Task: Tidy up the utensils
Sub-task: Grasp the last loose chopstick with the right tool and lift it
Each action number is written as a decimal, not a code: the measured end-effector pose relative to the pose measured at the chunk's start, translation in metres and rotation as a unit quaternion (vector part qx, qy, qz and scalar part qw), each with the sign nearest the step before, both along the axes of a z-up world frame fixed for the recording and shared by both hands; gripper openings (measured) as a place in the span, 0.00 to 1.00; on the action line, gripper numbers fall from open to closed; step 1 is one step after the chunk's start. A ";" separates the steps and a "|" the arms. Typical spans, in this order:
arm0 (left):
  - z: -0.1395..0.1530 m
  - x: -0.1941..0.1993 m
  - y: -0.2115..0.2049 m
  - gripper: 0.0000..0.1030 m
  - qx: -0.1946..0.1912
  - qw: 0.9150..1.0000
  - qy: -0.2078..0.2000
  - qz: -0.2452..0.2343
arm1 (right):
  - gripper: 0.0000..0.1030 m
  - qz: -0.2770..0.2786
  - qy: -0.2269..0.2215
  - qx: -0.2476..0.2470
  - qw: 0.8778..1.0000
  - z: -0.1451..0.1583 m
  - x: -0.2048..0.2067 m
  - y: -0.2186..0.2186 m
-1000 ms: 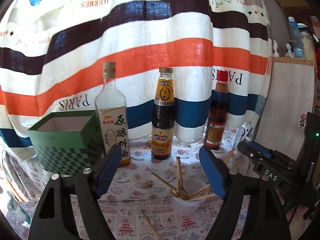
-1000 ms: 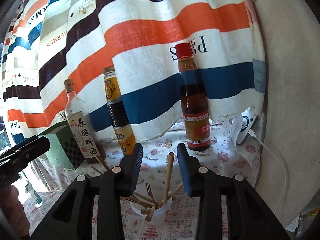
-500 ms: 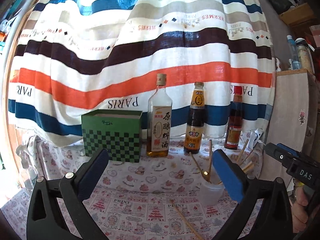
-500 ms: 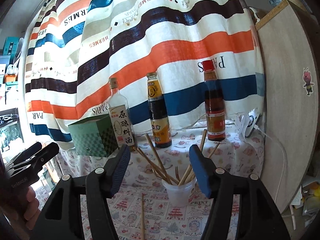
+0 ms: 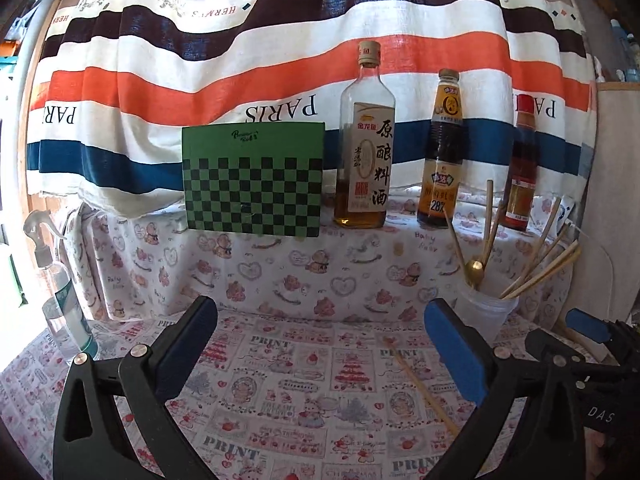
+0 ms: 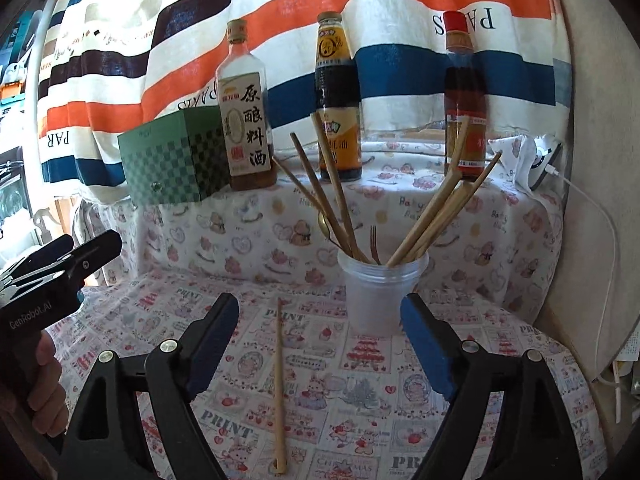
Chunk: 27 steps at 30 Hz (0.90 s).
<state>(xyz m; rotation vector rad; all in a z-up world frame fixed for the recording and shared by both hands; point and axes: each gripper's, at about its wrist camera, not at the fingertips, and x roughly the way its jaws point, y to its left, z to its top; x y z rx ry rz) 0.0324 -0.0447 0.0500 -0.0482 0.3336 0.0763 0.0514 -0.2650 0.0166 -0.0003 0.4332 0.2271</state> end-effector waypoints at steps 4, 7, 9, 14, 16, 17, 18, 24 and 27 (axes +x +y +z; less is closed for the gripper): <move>-0.012 0.015 0.014 1.00 -0.043 0.998 0.032 -0.015 | 0.83 -0.009 0.020 0.003 1.000 -0.010 0.008 -0.001; -0.021 0.023 0.022 1.00 -0.041 0.998 0.046 0.013 | 0.83 -0.015 0.043 -0.001 0.999 -0.018 0.016 -0.002; -0.024 0.025 0.021 1.00 -0.025 0.998 0.047 0.027 | 0.83 -0.017 0.058 -0.004 0.998 -0.024 0.020 -0.001; -0.031 0.030 0.016 1.00 -0.010 0.998 0.060 0.025 | 0.84 -0.019 0.084 -0.040 0.996 -0.039 0.027 0.010; -0.034 0.033 0.017 1.00 -0.012 0.997 0.070 0.027 | 0.84 -0.014 0.099 -0.055 0.994 -0.046 0.030 0.016; -0.034 0.034 0.018 1.00 -0.015 0.997 0.073 0.026 | 0.84 -0.008 0.108 -0.062 0.992 -0.049 0.032 0.019; -0.035 0.034 0.019 1.00 -0.018 0.997 0.076 0.027 | 0.84 -0.004 0.118 -0.067 0.991 -0.053 0.034 0.022; -0.040 0.040 0.023 1.00 -0.019 0.995 0.092 0.043 | 0.76 0.037 0.171 -0.080 0.981 -0.069 0.038 0.036; -0.044 0.043 0.023 1.00 -0.011 0.993 0.101 0.052 | 0.65 0.047 0.189 -0.095 0.976 -0.079 0.039 0.043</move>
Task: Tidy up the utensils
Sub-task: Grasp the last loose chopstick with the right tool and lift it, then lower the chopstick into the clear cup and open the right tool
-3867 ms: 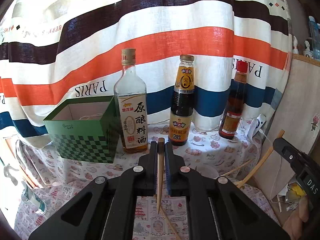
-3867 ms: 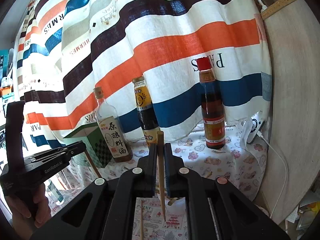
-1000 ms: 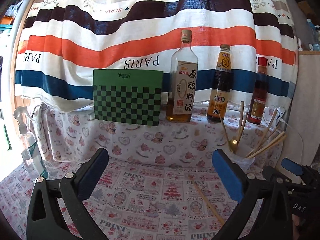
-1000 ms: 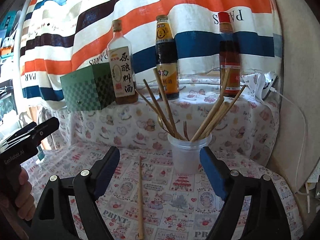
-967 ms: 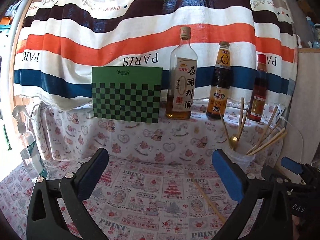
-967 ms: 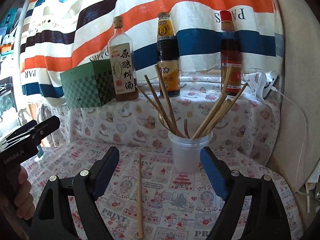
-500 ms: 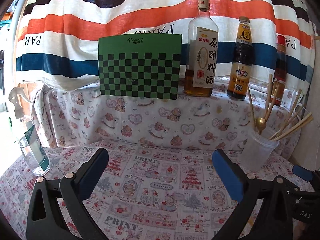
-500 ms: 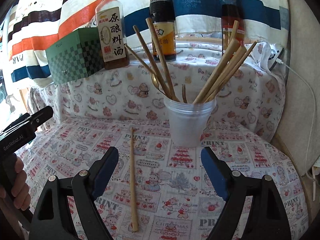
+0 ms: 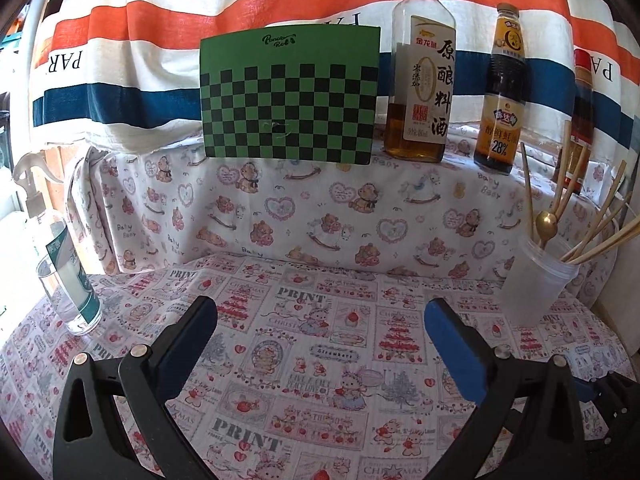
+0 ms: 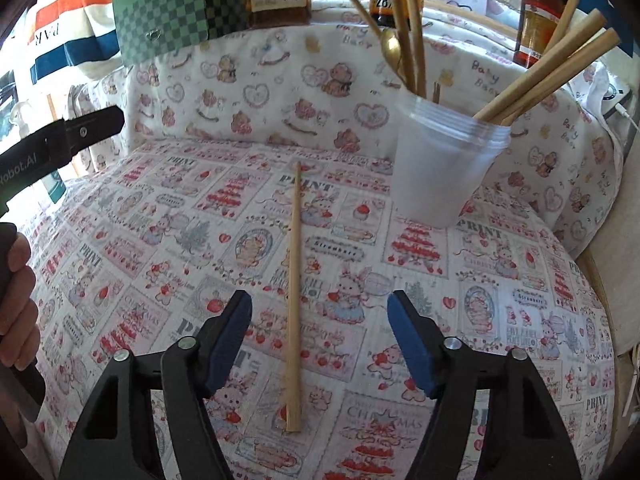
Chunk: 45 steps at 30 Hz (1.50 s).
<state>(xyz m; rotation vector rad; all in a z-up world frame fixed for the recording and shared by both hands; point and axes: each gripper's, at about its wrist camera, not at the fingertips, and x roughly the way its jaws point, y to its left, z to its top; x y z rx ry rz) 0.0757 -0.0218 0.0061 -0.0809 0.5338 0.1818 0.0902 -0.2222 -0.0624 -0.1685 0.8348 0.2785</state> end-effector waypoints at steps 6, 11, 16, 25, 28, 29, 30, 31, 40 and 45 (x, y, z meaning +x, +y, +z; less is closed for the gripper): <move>0.003 -0.003 0.007 1.00 -0.019 1.000 0.003 0.020 | 0.48 0.013 0.033 -0.005 0.999 -0.013 0.001 0.005; 0.005 -0.004 0.015 1.00 -0.032 0.999 0.003 0.033 | 0.31 0.023 0.028 -0.013 0.999 -0.014 0.000 0.009; 0.001 -0.001 0.008 1.00 -0.013 0.999 0.014 0.028 | 0.08 0.026 0.023 -0.020 0.999 -0.011 -0.002 0.010; 0.000 -0.001 -0.006 1.00 0.023 1.000 0.006 0.012 | 0.07 -0.014 -0.095 0.096 0.991 0.048 -0.020 -0.034; 0.002 -0.002 -0.004 1.00 0.020 1.000 0.005 0.016 | 0.07 -0.024 -0.161 0.123 0.979 0.070 -0.035 -0.047; 0.003 -0.002 -0.003 1.00 0.014 1.000 0.003 0.014 | 0.07 -0.024 -0.179 0.129 0.975 0.077 -0.041 -0.050; 0.004 -0.003 -0.001 1.00 0.008 1.000 0.002 0.014 | 0.07 -0.023 -0.197 0.133 0.971 0.083 -0.047 -0.052; 0.004 -0.003 0.000 1.00 0.005 1.000 0.002 0.016 | 0.07 -0.022 -0.209 0.135 0.968 0.088 -0.049 -0.053; 0.001 -0.001 0.002 1.00 0.001 1.000 0.008 0.018 | 0.07 -0.016 -0.232 0.115 0.966 0.101 -0.059 -0.051; 0.003 -0.003 -0.002 1.00 -0.001 1.000 -0.002 0.003 | 0.07 -0.024 -0.250 0.107 0.962 0.120 -0.058 -0.052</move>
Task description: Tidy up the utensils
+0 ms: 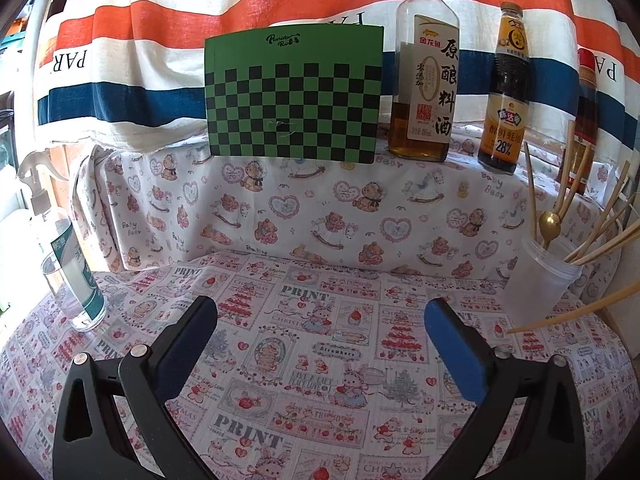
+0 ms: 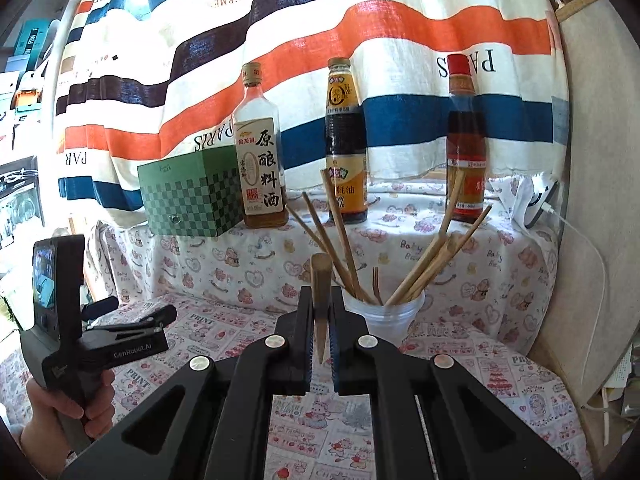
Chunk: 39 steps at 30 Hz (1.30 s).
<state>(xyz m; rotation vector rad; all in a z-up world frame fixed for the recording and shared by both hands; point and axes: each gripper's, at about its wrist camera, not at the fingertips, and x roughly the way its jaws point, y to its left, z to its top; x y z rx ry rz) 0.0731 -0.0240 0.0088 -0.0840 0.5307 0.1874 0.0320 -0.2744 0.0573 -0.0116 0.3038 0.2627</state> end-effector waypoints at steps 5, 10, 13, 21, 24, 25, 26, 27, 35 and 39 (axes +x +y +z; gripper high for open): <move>0.005 -0.006 -0.009 1.00 0.007 0.999 -0.025 -0.023 | 0.07 -0.018 -0.029 -0.006 0.999 0.040 0.004 -0.002; 0.007 -0.010 -0.012 1.00 0.007 0.999 -0.037 -0.028 | 0.07 -0.040 -0.052 -0.002 0.998 0.079 0.010 -0.008; 0.006 -0.009 -0.010 1.00 0.002 0.999 -0.037 -0.026 | 0.07 -0.062 -0.048 0.000 0.997 0.092 0.022 -0.011; 0.002 -0.005 -0.005 1.00 -0.002 0.999 -0.034 -0.019 | 0.07 -0.087 0.061 -0.028 0.994 0.058 0.087 -0.008; 0.003 -0.005 -0.004 1.00 -0.007 0.999 -0.034 -0.020 | 0.07 -0.089 0.072 -0.031 0.993 0.052 0.097 -0.011; 0.003 -0.006 -0.004 1.00 -0.007 0.999 -0.035 -0.020 | 0.07 -0.088 0.074 -0.031 0.993 0.051 0.099 -0.012; 0.003 -0.006 -0.005 1.00 -0.006 0.999 -0.036 -0.021 | 0.07 -0.090 0.075 -0.031 0.993 0.051 0.100 -0.013; 0.004 -0.006 -0.005 1.00 -0.005 0.999 -0.037 -0.021 | 0.07 -0.092 0.074 -0.029 0.993 0.051 0.101 -0.014; 0.017 -0.020 -0.011 1.00 -0.030 0.997 -0.041 -0.055 | 0.51 -0.087 0.031 -0.013 0.996 0.064 0.073 -0.026; 0.042 -0.039 -0.008 1.00 -0.014 0.994 -0.075 -0.080 | 0.66 -0.062 -0.015 -0.011 0.998 0.072 0.033 -0.029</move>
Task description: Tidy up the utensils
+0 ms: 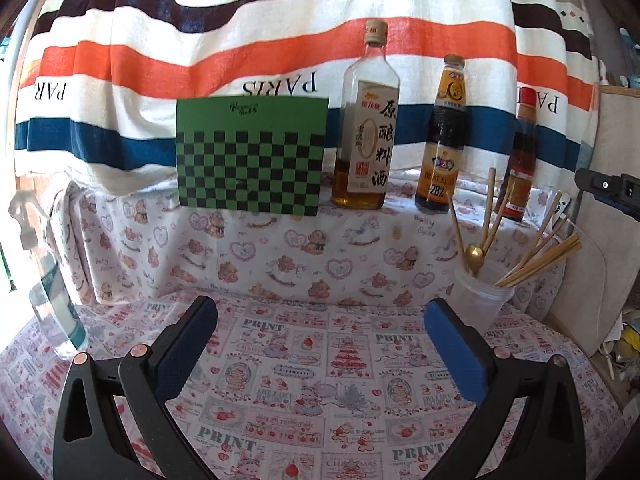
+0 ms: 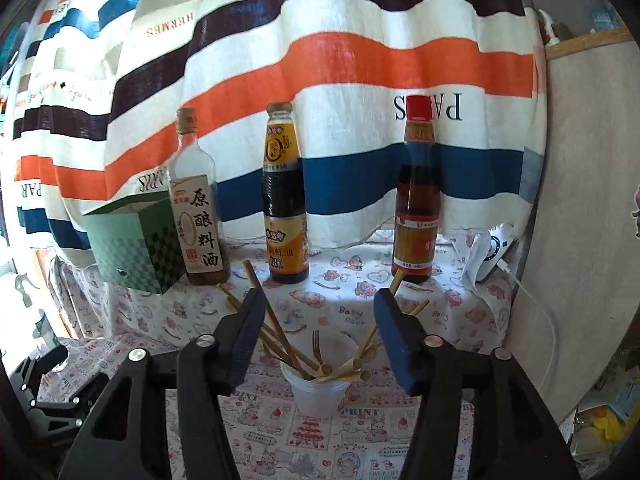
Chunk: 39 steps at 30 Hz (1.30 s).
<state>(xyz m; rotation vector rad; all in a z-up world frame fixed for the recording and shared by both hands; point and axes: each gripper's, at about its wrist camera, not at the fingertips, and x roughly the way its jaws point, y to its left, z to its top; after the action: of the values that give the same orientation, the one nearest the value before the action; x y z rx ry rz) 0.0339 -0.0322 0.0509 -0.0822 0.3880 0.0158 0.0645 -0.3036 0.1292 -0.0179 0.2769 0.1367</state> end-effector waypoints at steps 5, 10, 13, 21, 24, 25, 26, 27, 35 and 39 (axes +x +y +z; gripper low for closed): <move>0.022 -0.013 0.013 1.00 0.054 0.997 -0.052 0.002 | 0.78 0.038 -0.041 0.020 0.998 -0.016 -0.041 0.005; 0.005 -0.022 0.034 1.00 -0.013 0.997 -0.072 -0.034 | 0.89 0.044 -0.038 0.036 0.998 -0.051 -0.047 0.018; -0.015 -0.021 0.036 1.00 -0.003 0.997 -0.078 -0.018 | 0.97 0.031 -0.042 0.027 0.998 -0.079 -0.039 0.025; -0.047 -0.014 0.023 1.00 0.039 0.997 -0.059 -0.009 | 1.00 0.033 -0.009 -0.016 0.999 -0.135 -0.020 0.039; -0.048 -0.015 0.019 1.00 0.038 0.998 -0.055 -0.016 | 1.00 0.022 -0.016 -0.011 1.000 -0.139 -0.020 0.037; -0.048 -0.015 0.018 1.00 0.041 0.998 -0.055 -0.013 | 1.00 0.020 -0.014 -0.012 1.000 -0.140 -0.019 0.037; -0.049 -0.014 0.017 1.00 0.043 0.998 -0.053 -0.009 | 1.00 0.021 -0.008 -0.012 1.000 -0.140 -0.018 0.037; -0.049 -0.013 0.018 1.00 0.044 0.998 -0.048 -0.006 | 1.00 0.021 -0.002 -0.011 1.000 -0.141 -0.016 0.036; -0.052 -0.007 0.020 1.00 0.044 0.998 -0.036 0.003 | 1.00 0.000 0.000 -0.022 1.000 -0.141 -0.015 0.039; -0.052 -0.008 0.020 1.00 0.041 0.998 -0.035 0.009 | 1.00 -0.007 -0.002 -0.018 1.000 -0.141 -0.016 0.037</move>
<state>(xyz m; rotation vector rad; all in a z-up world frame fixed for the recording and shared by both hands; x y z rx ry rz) 0.0262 -0.0127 -0.0013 -0.0043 0.3163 0.0465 0.0489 -0.2662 -0.0118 -0.0517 0.2751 0.1175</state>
